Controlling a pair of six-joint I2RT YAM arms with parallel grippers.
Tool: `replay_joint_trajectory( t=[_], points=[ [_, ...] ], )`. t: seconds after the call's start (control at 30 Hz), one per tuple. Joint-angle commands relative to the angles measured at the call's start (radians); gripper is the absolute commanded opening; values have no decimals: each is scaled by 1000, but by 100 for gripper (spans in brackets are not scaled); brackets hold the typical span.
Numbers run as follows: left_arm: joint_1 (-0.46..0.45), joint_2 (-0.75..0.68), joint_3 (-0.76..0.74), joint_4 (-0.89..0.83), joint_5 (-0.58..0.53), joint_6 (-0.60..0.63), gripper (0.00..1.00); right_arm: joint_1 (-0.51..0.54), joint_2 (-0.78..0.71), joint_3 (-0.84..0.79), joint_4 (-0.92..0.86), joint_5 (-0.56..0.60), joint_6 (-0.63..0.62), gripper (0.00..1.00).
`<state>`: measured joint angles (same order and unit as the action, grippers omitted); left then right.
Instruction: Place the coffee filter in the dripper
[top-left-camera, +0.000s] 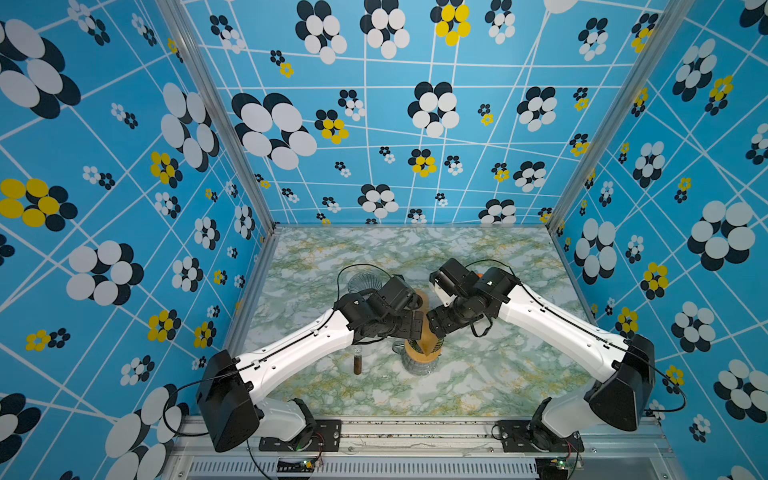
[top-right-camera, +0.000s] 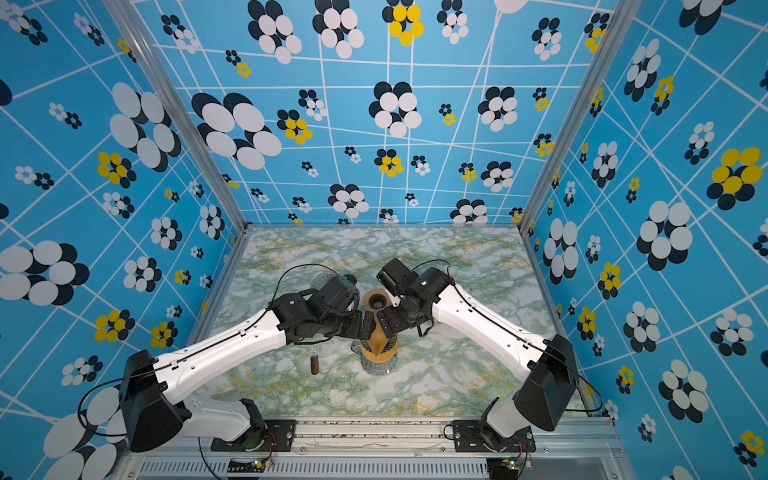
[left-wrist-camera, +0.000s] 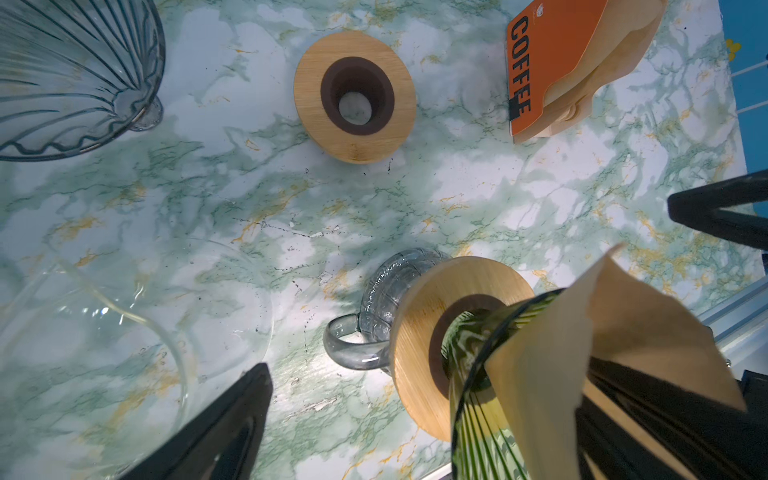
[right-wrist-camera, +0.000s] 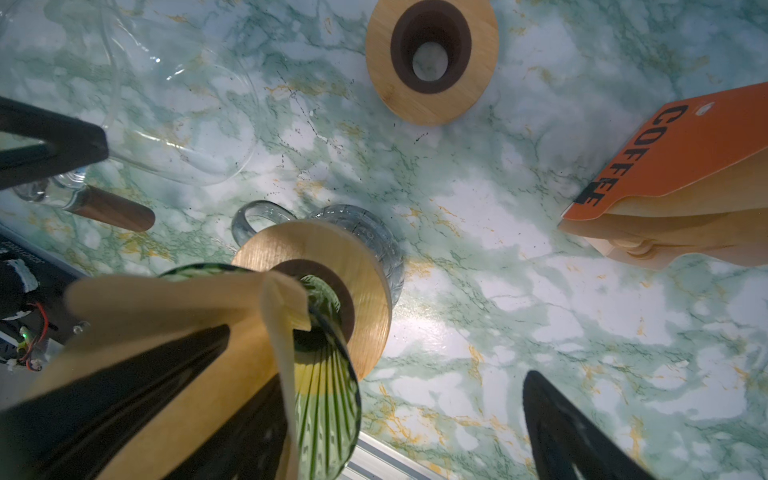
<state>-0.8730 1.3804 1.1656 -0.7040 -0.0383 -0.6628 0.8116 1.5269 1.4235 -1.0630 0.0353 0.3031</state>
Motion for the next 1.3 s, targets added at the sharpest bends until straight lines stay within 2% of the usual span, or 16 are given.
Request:
replay_joint_trajectory(
  t=[0.0, 1.27],
  points=[
    [-4, 7, -19, -3, -18, -3, 99, 9, 10, -19, -10, -17, -13, 89],
    [28, 7, -122, 78, 16, -29, 99, 9, 39, -126, 97, -55, -6, 89]
  ],
)
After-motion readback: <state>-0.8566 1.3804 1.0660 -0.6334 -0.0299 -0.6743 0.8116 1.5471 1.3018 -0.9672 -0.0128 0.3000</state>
